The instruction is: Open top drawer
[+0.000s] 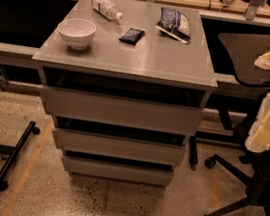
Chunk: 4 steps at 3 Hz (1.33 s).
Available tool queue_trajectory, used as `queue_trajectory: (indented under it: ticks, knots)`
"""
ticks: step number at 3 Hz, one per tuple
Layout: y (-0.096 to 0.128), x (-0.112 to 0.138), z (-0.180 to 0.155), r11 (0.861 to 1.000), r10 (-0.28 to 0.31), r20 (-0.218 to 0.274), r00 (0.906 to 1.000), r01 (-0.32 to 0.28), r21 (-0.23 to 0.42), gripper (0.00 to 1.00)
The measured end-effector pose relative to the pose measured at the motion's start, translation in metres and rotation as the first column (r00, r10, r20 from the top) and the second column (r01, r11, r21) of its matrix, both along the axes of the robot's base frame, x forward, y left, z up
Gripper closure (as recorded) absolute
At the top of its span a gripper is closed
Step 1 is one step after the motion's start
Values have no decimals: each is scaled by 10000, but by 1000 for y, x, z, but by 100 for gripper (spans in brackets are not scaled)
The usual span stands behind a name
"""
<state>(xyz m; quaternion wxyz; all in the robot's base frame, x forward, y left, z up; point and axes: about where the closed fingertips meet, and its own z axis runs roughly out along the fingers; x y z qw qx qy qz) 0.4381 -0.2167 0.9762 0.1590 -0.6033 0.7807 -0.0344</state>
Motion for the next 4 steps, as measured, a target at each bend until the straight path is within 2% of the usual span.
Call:
queue_trajectory:
  ticks: [2, 3, 4]
  knots:
    - [0, 4, 1, 9999, 33, 239, 9997, -37, 154, 0]
    - [5, 12, -8, 9996, 132, 216, 9997, -138, 259, 0]
    - [8, 20, -29, 9991, 131, -59, 9999, -128, 414, 0]
